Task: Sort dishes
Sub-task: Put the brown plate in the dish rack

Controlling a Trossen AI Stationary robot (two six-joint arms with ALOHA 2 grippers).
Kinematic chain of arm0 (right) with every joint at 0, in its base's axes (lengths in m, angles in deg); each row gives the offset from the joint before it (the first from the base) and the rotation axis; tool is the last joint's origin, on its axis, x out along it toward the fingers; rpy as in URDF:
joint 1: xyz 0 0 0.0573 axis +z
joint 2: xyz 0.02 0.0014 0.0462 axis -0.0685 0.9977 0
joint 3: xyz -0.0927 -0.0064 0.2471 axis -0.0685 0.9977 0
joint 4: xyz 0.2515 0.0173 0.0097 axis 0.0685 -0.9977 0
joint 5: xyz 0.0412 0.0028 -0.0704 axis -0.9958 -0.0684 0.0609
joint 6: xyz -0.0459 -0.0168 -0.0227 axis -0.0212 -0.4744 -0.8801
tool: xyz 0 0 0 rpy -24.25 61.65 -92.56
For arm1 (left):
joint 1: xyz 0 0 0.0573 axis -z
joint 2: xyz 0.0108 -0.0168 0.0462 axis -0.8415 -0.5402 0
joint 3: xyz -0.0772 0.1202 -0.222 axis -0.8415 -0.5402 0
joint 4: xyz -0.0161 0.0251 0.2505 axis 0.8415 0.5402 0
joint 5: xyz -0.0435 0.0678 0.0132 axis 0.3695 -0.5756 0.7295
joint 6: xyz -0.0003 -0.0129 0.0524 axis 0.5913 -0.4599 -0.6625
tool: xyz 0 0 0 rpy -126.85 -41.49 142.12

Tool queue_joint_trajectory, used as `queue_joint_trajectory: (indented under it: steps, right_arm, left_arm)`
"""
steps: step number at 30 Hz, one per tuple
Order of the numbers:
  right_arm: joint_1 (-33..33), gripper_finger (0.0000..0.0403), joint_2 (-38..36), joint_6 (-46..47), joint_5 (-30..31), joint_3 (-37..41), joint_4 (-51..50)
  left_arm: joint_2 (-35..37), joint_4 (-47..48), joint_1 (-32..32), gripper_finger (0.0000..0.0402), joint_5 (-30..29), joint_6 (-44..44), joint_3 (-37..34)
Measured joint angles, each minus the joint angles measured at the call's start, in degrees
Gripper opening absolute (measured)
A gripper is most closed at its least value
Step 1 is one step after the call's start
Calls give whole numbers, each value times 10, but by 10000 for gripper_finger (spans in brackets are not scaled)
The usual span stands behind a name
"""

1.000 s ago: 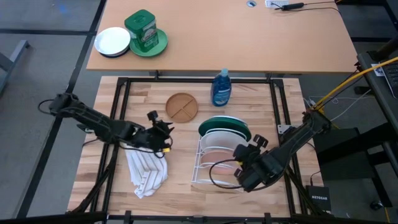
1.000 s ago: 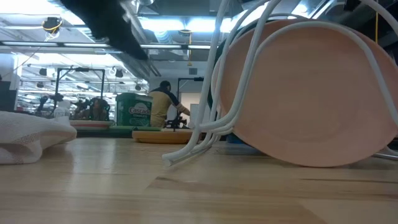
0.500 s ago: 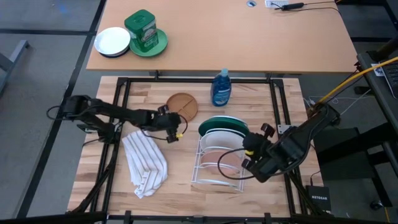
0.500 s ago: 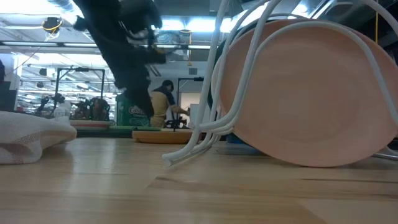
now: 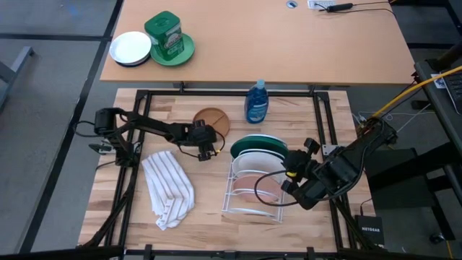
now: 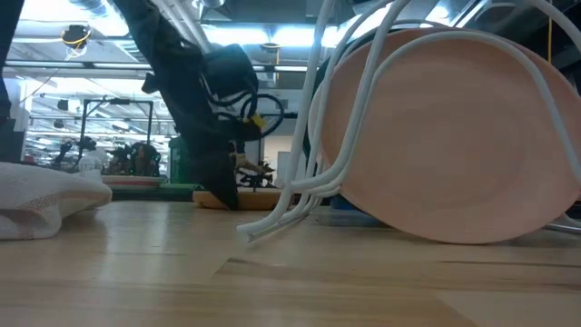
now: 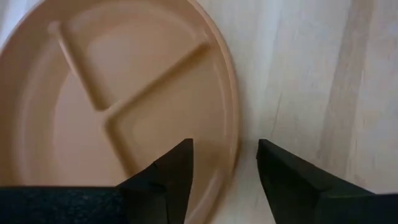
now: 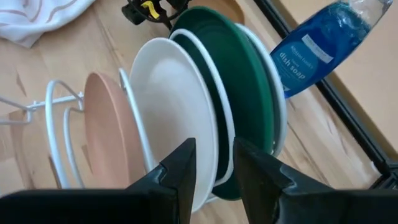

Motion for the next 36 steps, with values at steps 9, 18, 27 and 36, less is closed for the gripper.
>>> queue_joint_trajectory:
  steps: [9,18,27,36]
  right_arm:
    - [0,111,0,0,18,0,0]
    - [0,111,0,0,17,0,7]
    - [0,111,0,7,64,0,119]
    - [-1,111,0,7,204,0,143]
  left_arm:
    - [-6,-1,-5,74,2,8,1]
    - [-5,12,12,9,-75,61,6]
    - [39,26,93,4,-314,39,6]
    - [119,18,240,2,-532,2,7]
